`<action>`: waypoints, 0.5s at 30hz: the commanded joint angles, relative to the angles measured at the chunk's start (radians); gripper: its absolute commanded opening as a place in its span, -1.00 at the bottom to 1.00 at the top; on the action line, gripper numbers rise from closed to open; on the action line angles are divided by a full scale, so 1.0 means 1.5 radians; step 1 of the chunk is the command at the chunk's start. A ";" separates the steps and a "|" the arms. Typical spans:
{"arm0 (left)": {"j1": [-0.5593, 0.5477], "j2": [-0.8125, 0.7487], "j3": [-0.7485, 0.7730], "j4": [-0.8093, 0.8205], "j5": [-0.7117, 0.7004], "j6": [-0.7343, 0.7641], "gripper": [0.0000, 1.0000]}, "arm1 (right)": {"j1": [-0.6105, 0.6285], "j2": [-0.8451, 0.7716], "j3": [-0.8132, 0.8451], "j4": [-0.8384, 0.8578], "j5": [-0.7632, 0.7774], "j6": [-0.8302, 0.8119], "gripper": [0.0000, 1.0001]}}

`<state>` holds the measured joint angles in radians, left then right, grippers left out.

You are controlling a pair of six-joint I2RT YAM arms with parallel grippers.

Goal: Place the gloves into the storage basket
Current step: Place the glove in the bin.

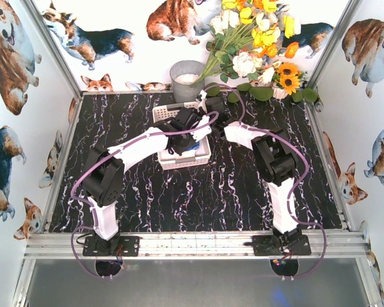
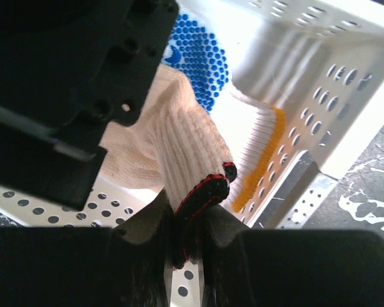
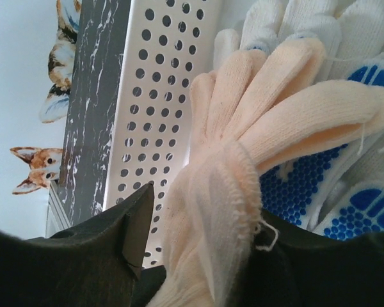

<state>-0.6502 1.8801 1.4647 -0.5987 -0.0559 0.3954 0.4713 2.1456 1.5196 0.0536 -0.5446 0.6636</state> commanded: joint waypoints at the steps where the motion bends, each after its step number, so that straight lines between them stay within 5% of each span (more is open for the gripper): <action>1: -0.017 0.000 -0.006 -0.021 0.015 -0.010 -0.81 | 0.004 -0.041 -0.011 0.024 0.014 -0.010 -0.02; 8: -0.025 0.020 0.001 -0.032 -0.002 -0.014 -0.80 | 0.004 -0.044 -0.018 0.025 0.013 -0.011 -0.03; 15: -0.025 0.031 -0.005 -0.041 -0.033 -0.012 -0.45 | 0.004 -0.054 -0.021 0.022 0.015 -0.014 0.01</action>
<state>-0.6796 1.9022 1.4635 -0.6376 -0.0673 0.3771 0.4713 2.1326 1.4822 0.0460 -0.5354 0.6617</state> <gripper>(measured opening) 0.218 0.493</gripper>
